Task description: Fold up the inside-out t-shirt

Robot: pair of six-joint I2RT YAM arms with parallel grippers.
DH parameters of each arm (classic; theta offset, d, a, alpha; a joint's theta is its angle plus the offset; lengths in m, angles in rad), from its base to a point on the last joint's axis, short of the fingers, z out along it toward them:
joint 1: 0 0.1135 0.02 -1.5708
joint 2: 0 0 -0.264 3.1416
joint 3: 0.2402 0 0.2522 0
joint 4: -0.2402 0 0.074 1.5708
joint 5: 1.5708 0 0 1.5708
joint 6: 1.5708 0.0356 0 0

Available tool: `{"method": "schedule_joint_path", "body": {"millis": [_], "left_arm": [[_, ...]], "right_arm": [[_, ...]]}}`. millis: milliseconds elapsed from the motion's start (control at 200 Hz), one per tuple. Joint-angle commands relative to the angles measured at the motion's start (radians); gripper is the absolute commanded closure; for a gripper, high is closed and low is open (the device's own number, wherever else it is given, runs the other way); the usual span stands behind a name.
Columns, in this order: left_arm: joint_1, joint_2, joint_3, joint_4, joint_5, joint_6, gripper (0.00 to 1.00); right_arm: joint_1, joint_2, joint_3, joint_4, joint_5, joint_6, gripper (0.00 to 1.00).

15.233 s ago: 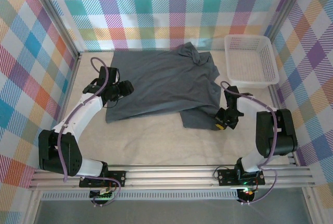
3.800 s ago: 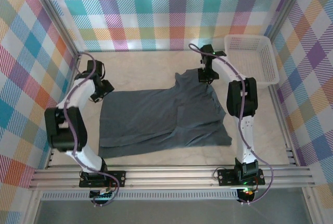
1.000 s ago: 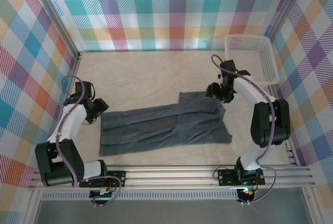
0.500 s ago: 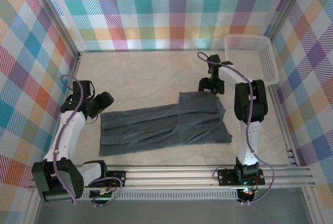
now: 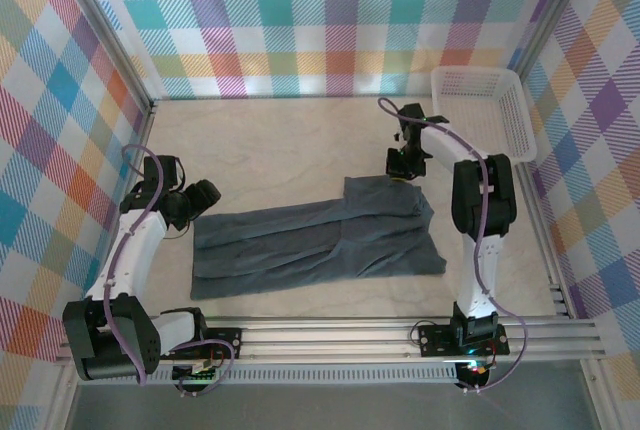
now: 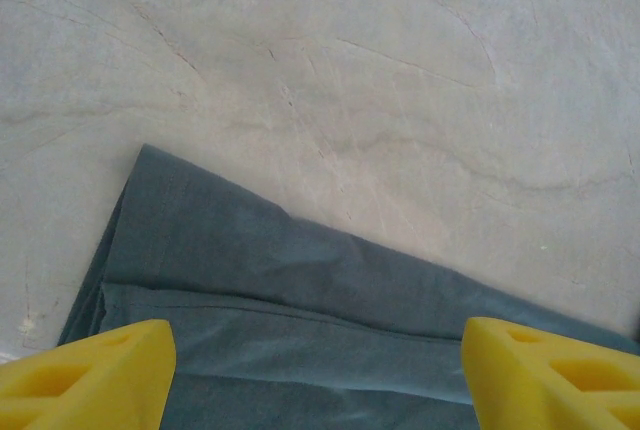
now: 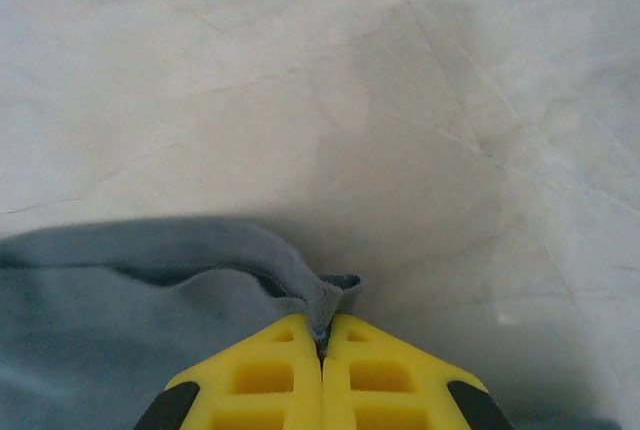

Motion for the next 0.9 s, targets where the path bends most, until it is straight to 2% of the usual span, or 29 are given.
{"method": "schedule_joint_path", "body": {"millis": [0,110,180,260,315,340,410,455,515,590,695,750,895], "left_arm": [[-0.013,0.006,0.002,-0.002,0.012,-0.003,0.25],[-0.015,0.014,0.002,0.01,0.011,-0.006,0.24],[-0.018,0.018,0.004,0.011,0.013,-0.007,0.23],[-0.024,0.01,-0.003,0.017,0.014,-0.003,0.23],[-0.026,0.002,-0.012,0.027,0.014,0.001,0.22],[-0.026,-0.001,-0.015,0.031,0.014,0.001,0.22],[-0.028,-0.001,-0.015,0.032,0.008,0.003,0.22],[-0.027,0.003,-0.009,0.027,0.007,0.007,0.22],[-0.03,0.006,-0.005,0.027,0.02,0.01,0.22],[-0.037,-0.003,-0.008,0.048,0.075,0.027,0.22],[-0.065,-0.036,-0.04,0.166,0.3,0.052,0.24],[-0.104,-0.053,-0.048,0.207,0.371,0.063,0.23],[-0.225,-0.08,-0.027,0.178,0.417,0.135,0.17]], "right_arm": [[0.007,-0.222,-0.106,0.04,-0.092,0.031,1.0],[0.039,-0.488,-0.467,0.252,-0.168,0.143,1.0],[0.089,-0.689,-0.697,0.352,-0.103,0.195,1.0],[0.108,-0.903,-0.911,0.385,-0.059,0.293,1.0],[0.108,-1.033,-1.022,0.386,-0.061,0.348,0.9],[0.108,-1.083,-1.059,0.385,-0.07,0.368,0.83],[0.108,-1.184,-1.105,0.38,-0.098,0.376,0.5],[0.108,-1.211,-1.082,0.365,-0.097,0.351,0.36],[0.108,-1.187,-1.024,0.369,-0.101,0.298,0.32],[0.112,-1.067,-0.928,0.384,-0.132,0.237,0.32],[0.131,-0.82,-0.761,0.369,-0.144,0.172,0.31],[0.135,-0.689,-0.683,0.354,-0.145,0.146,0.31],[0.152,-0.418,-0.517,0.314,-0.167,0.134,0.32]]}}
